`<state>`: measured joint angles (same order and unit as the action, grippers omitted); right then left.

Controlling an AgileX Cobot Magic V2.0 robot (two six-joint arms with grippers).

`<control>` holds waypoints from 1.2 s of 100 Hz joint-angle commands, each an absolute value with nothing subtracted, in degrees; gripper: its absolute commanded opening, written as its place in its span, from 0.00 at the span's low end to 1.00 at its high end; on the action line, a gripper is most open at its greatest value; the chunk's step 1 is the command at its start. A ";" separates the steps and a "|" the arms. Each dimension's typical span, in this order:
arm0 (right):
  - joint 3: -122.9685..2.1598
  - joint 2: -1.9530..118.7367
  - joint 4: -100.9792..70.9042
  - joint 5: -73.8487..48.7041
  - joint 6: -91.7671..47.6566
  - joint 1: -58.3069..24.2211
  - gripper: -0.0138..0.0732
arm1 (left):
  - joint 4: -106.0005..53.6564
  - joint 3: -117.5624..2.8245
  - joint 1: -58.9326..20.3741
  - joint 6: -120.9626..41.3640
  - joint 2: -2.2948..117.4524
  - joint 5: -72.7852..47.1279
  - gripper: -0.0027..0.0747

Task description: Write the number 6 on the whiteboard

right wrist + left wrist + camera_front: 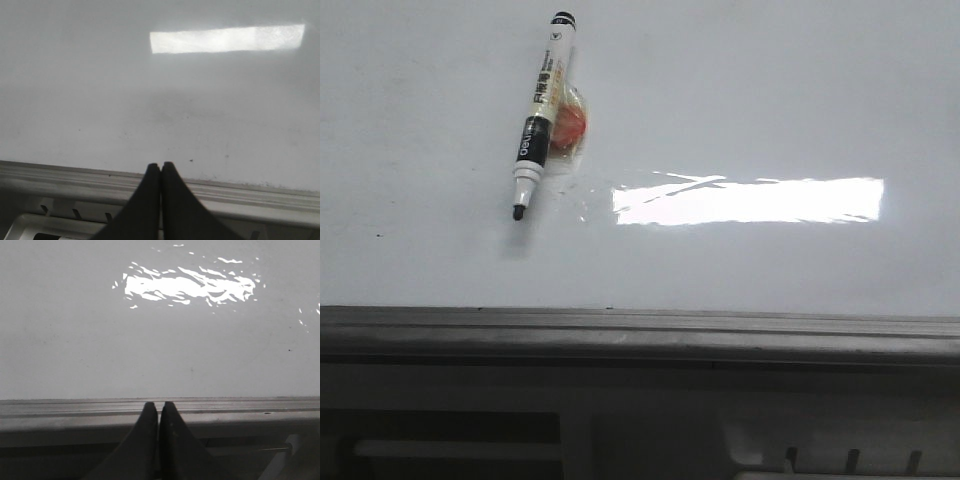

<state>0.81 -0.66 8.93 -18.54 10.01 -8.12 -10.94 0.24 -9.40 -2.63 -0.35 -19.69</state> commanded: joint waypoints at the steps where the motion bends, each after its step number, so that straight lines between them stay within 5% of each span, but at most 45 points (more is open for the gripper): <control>1: 2.30 -1.77 9.78 -17.73 9.84 -8.04 0.09 | -11.23 2.74 -9.31 -2.11 -2.09 -17.54 0.01; 76: 2.30 -1.77 9.91 -17.37 9.84 -8.04 0.08 | -11.21 2.74 -9.42 -2.11 -2.09 -17.54 0.01; 120: 2.30 -1.77 -3.79 6.32 9.84 -8.04 0.09 | -20.27 2.74 -9.42 -2.11 -2.09 -10.15 0.01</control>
<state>0.81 -0.66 3.63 -1.36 10.01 -8.12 -12.82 0.24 -9.40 -2.63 -0.35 -18.46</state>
